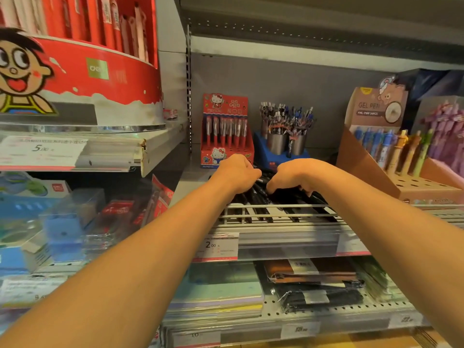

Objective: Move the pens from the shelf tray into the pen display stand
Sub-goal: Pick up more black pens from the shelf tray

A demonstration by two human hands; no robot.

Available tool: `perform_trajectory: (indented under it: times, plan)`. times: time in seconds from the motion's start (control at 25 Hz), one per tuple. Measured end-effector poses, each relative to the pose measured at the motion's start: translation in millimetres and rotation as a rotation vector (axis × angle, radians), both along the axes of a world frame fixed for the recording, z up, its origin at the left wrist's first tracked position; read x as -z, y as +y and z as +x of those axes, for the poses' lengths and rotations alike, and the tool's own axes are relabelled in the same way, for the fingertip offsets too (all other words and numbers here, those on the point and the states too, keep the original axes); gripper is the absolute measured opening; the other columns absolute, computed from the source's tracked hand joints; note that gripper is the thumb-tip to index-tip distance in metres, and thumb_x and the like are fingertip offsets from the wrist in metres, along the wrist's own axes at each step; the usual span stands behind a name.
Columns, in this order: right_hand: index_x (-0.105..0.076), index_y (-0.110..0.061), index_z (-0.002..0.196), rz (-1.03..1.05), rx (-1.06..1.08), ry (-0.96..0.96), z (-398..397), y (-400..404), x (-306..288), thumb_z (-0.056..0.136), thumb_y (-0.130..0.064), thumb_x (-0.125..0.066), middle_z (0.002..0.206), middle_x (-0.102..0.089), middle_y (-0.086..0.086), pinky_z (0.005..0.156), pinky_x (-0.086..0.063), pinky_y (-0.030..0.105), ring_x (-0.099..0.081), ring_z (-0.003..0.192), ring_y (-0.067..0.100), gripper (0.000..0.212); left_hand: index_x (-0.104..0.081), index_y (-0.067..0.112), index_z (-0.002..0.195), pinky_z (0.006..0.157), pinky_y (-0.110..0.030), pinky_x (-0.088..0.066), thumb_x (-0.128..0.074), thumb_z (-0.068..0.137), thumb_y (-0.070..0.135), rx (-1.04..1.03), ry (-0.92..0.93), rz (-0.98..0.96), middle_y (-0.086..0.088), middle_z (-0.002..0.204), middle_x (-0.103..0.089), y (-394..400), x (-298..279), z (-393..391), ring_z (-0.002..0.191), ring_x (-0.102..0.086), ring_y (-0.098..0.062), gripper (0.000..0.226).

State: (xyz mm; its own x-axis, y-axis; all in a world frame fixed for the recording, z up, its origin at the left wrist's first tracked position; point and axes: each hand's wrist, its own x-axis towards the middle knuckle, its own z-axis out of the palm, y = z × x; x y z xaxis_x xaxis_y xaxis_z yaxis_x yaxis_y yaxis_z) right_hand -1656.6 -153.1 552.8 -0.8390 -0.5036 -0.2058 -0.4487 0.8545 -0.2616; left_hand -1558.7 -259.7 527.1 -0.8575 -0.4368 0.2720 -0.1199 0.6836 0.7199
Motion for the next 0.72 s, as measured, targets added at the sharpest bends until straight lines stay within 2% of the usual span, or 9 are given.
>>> perform_trajectory:
  times: [0.12, 0.2, 0.24, 0.32, 0.4, 0.52, 0.72]
  plan:
    - [-0.040, -0.009, 0.148, -0.101, 0.025, -0.018, -5, 10, 3, 0.092, -0.036, -0.070, 0.139, -0.048, 0.015, 0.091, -0.051, 0.045, -0.053, 0.121, 0.035, 0.068, -0.067, 0.014, 0.087, 0.092, -0.041, -0.053, -0.061, 0.097, 0.026, 0.009, 0.014, -0.001, -0.021, 0.102, -0.075, -1, 0, -1, 0.097, -0.070, -0.033, 0.017]
    - [-0.049, -0.006, 0.139, -0.166, 0.040, -0.036, -9, 17, 6, 0.094, -0.034, -0.069, 0.124, -0.055, 0.016, 0.098, -0.052, 0.048, -0.057, 0.112, 0.035, 0.057, -0.067, 0.013, 0.088, 0.091, -0.040, -0.053, -0.061, 0.097, 0.026, 0.010, 0.017, 0.001, -0.020, 0.101, -0.075, -2, 1, -2, 0.096, -0.070, -0.031, 0.017]
    - [-0.052, -0.006, 0.134, -0.194, 0.046, -0.038, -11, 20, 6, 0.095, -0.032, -0.067, 0.119, -0.058, 0.016, 0.095, -0.054, 0.046, -0.061, 0.107, 0.035, 0.049, -0.069, 0.011, 0.089, 0.092, -0.040, -0.053, -0.061, 0.097, 0.026, 0.013, 0.018, 0.002, -0.019, 0.100, -0.075, -2, 2, -3, 0.096, -0.070, -0.030, 0.019]
    - [-0.056, -0.004, 0.118, -0.270, 0.071, -0.074, -13, 25, 8, 0.098, -0.026, -0.064, 0.097, -0.062, 0.016, 0.066, -0.057, 0.035, -0.062, 0.078, 0.027, 0.031, -0.072, 0.004, 0.095, 0.093, -0.041, -0.053, -0.061, 0.097, 0.026, 0.013, 0.014, 0.005, -0.017, 0.100, -0.075, -3, 2, -3, 0.095, -0.070, -0.029, 0.025]
    - [-0.054, -0.006, 0.104, -0.315, 0.101, -0.104, -13, 28, 9, 0.100, -0.019, -0.060, 0.078, -0.055, 0.012, 0.047, -0.046, 0.027, -0.051, 0.058, 0.018, 0.014, -0.072, 0.001, 0.102, 0.091, -0.039, -0.054, -0.061, 0.097, 0.025, 0.012, 0.006, 0.006, -0.017, 0.101, -0.075, -3, 2, -4, 0.095, -0.071, -0.027, 0.027]
    - [-0.051, -0.005, 0.097, -0.363, 0.123, -0.096, -16, 30, 11, 0.103, -0.013, -0.053, 0.076, -0.052, 0.013, 0.043, -0.043, 0.027, -0.048, 0.056, 0.019, 0.010, -0.071, 0.006, 0.097, 0.090, -0.035, -0.053, -0.060, 0.098, 0.025, 0.019, 0.000, -0.004, -0.016, 0.102, -0.075, -3, 2, -3, 0.095, -0.071, -0.026, 0.022]
    - [-0.051, -0.001, 0.084, -0.483, 0.181, -0.093, -27, 39, 9, 0.103, -0.007, -0.046, 0.071, -0.050, 0.015, 0.046, -0.043, 0.031, -0.047, 0.054, 0.023, 0.020, -0.067, 0.011, 0.093, 0.091, -0.036, -0.053, -0.060, 0.099, 0.025, 0.022, 0.009, 0.001, -0.016, 0.103, -0.075, -1, 0, -2, 0.093, -0.071, -0.024, 0.017]
